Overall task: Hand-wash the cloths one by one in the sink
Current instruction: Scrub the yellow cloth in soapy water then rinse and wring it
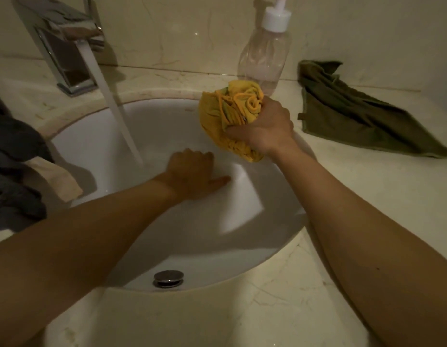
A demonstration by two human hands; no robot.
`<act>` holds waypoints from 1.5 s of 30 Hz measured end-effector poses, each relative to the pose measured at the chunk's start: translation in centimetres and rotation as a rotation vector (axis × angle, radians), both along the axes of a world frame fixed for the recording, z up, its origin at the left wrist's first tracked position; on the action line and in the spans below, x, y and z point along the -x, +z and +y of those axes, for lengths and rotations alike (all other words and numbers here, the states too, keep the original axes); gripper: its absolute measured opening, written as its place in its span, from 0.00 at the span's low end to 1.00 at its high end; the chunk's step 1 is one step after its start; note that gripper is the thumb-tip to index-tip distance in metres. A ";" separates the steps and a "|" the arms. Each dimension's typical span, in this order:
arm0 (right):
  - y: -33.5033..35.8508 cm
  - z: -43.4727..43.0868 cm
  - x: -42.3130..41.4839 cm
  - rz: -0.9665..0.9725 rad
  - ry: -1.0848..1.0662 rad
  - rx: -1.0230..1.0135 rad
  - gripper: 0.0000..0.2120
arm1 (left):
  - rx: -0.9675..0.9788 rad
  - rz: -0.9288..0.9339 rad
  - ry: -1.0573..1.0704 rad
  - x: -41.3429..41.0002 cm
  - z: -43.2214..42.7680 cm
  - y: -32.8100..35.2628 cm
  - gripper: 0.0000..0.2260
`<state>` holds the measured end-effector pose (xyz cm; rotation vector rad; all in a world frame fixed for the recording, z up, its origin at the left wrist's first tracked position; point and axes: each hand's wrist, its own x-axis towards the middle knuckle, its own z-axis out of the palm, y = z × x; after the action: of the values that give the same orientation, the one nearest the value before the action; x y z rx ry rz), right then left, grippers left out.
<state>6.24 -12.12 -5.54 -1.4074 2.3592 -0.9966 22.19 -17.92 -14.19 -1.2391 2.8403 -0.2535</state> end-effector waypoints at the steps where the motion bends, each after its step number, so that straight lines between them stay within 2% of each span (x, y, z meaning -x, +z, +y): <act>1: 0.0 0.0 0.0 0.001 0.004 0.000 0.39 | -0.035 0.047 -0.072 0.5 0.7 -0.4 0.36; 4: -0.1 0.1 -0.1 -0.001 0.012 0.004 0.41 | -0.213 0.115 -0.396 1.1 2.2 -1.7 0.38; 6: -0.1 0.1 0.0 0.002 0.016 0.003 0.39 | -0.293 0.050 -0.467 0.8 2.0 -2.2 0.35; 10: 0.0 -0.1 0.0 0.015 0.013 -0.006 0.37 | -0.230 -0.089 -0.214 -2.3 -1.8 -1.8 0.36; 13: 0.1 -0.1 0.1 0.016 0.008 -0.014 0.37 | -0.062 -0.070 -0.033 -6.4 -4.8 -0.9 0.36; 16: 0.0 -0.1 0.0 0.025 0.015 -0.030 0.37 | -0.169 -0.083 0.207 -8.3 -6.1 -0.3 0.29; 18: 0.0 -0.1 0.1 0.025 0.018 -0.034 0.36 | -0.163 -0.111 0.243 -7.5 -5.7 0.0 0.28; 22: 0.0 -0.1 0.0 0.029 0.009 -0.029 0.36 | -0.102 -0.003 -0.029 -3.1 -2.6 -0.5 0.28; 25: 0.1 0.0 -0.1 0.025 0.017 -0.014 0.37 | -0.200 0.007 -0.286 -0.4 0.4 -0.8 0.35; 27: 0.0 0.0 0.0 0.030 0.023 -0.013 0.37 | -0.272 0.000 -0.352 -0.1 1.0 -1.3 0.37; 30: -0.1 0.0 -0.1 0.029 0.026 -0.016 0.38 | -0.240 -0.040 -0.244 -1.7 -0.7 -1.3 0.37; 33: -0.1 -0.1 0.0 0.009 0.022 -0.011 0.39 | -0.102 -0.067 0.043 -4.8 -3.5 -0.6 0.29; 35: -0.2 -0.1 0.0 0.004 0.023 -0.016 0.37 | -0.095 -0.069 0.255 -6.7 -4.6 -0.2 0.27; 38: -0.2 -0.2 0.1 0.007 0.024 -0.022 0.36 | -0.101 -0.121 0.368 -7.2 -4.9 0.1 0.25; 40: -0.1 -0.2 0.1 0.012 0.025 -0.028 0.36 | -0.109 -0.096 0.285 -6.2 -4.7 0.6 0.23; 42: -0.1 -0.2 0.1 0.019 0.029 -0.028 0.37 | -0.151 -0.045 0.078 -5.1 -4.2 0.8 0.21; 45: -0.1 -0.2 -0.1 0.045 0.031 -0.037 0.37 | -0.259 -0.092 -0.132 -4.6 -3.5 0.9 0.24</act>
<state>6.31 -12.32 -5.61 -1.4632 2.3679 -0.9182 26.75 -21.44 -13.30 -0.9677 2.7682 0.0524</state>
